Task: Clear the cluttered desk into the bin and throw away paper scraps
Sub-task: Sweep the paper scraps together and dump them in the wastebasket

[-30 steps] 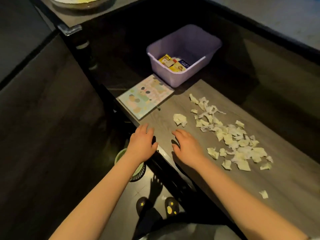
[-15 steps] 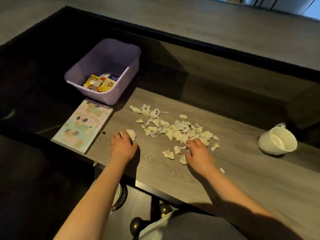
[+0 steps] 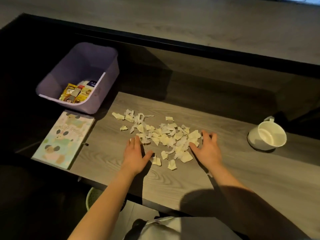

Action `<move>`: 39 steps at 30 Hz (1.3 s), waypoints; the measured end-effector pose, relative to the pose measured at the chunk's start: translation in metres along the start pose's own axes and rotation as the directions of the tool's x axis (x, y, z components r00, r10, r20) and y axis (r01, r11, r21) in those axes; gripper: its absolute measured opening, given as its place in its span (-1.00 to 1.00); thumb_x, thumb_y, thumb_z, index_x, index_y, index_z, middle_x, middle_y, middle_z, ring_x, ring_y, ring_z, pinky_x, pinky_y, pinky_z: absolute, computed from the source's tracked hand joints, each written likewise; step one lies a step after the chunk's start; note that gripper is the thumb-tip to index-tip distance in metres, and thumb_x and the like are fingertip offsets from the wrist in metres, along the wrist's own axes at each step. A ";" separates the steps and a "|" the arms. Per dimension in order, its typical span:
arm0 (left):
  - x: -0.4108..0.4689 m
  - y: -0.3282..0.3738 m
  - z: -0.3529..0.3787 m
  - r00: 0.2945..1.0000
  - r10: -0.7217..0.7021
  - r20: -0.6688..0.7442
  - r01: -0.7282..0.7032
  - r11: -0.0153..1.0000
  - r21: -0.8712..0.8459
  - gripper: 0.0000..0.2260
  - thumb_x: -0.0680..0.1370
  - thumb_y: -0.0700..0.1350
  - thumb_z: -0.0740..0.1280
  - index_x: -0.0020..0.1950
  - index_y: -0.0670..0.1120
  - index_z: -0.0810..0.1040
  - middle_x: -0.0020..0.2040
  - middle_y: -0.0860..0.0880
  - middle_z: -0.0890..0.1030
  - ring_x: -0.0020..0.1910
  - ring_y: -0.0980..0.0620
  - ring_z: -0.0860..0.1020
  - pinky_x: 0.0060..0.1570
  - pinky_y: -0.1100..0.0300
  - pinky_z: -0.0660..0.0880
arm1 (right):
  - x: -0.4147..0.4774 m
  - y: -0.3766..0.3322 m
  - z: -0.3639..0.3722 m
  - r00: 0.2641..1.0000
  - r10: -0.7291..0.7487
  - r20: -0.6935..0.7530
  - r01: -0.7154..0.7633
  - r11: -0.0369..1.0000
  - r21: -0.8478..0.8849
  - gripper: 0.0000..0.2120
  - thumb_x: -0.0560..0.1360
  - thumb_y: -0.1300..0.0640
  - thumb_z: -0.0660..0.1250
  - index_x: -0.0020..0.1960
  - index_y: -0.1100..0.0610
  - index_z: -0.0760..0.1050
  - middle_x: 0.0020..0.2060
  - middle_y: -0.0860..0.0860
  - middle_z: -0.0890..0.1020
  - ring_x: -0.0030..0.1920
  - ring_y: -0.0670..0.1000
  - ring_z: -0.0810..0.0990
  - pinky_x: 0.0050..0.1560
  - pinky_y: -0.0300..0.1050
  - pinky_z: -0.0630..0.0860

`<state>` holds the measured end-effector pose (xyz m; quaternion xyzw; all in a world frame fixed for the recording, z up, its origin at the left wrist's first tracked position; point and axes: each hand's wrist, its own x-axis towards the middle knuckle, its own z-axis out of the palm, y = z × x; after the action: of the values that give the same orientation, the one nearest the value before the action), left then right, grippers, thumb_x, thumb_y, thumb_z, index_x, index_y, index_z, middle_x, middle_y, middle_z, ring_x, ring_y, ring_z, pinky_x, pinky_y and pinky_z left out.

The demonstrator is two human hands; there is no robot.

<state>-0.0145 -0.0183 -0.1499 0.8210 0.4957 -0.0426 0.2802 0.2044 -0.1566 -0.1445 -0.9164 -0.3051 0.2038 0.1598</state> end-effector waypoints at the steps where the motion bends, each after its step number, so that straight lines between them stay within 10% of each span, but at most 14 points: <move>1: -0.003 0.005 0.004 1.000 0.023 0.015 -0.024 1.000 0.001 -0.23 0.53 0.20 0.20 0.53 -0.18 -0.05 0.55 -0.15 0.02 0.53 -0.14 -0.03 0.49 0.00 -0.01 | 0.004 0.001 0.000 1.000 -0.015 0.017 0.015 0.999 -0.031 -0.27 0.42 -0.30 0.26 0.47 -0.05 0.09 0.38 0.09 0.18 0.23 0.17 0.46 0.08 0.09 0.54; 8: -0.024 0.024 0.028 0.994 0.088 0.062 -0.091 0.995 0.043 0.12 0.19 0.58 -0.06 0.54 -0.14 -0.12 0.56 -0.12 -0.04 0.53 -0.11 -0.11 0.51 0.01 -0.09 | 0.014 0.005 0.008 0.980 -0.156 0.125 0.179 0.963 -0.200 -0.24 0.40 -0.43 0.13 0.48 -0.10 0.08 0.29 0.07 0.23 0.24 0.13 0.40 0.09 0.00 0.49; 18: -0.025 0.032 0.044 0.992 0.056 -0.116 -0.042 0.992 0.116 -0.42 0.53 0.18 0.21 0.45 -0.08 0.20 0.40 -0.13 0.26 0.37 -0.12 0.24 0.33 0.02 0.21 | 0.013 0.004 0.022 0.931 -0.350 0.109 0.366 0.902 -0.229 -0.61 0.58 -0.11 0.14 0.32 0.06 0.35 0.16 0.06 0.46 0.00 0.06 0.53 -0.18 -0.15 0.36; 31: -0.006 0.030 0.040 0.984 0.073 -0.164 -0.053 0.991 0.120 -0.80 0.57 -0.13 0.26 -0.07 -0.28 0.47 -0.08 -0.24 0.52 -0.10 -0.21 0.48 -0.16 0.05 0.36 | 0.023 0.006 0.001 0.980 -0.185 0.076 0.152 0.937 0.313 -0.59 0.59 0.00 0.20 0.30 0.26 0.40 0.18 0.15 0.54 0.17 0.12 0.51 0.09 -0.13 0.37; 39: -0.003 0.023 0.031 0.986 0.080 -0.144 -0.083 0.996 -0.019 -0.83 0.58 -0.18 0.22 -0.16 -0.24 0.47 -0.22 -0.13 0.43 -0.26 -0.04 0.37 -0.24 0.16 0.25 | 0.025 0.005 -0.001 0.989 -0.105 0.108 0.030 0.838 0.545 -0.88 0.58 0.17 0.19 0.11 0.05 0.40 -0.17 -0.03 0.63 -0.34 0.01 0.48 -0.39 -0.08 0.40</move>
<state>0.0100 -0.0442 -0.1652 0.8379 0.4811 0.0342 0.2556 0.2252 -0.1450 -0.1523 -0.8069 -0.2773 0.3368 0.3983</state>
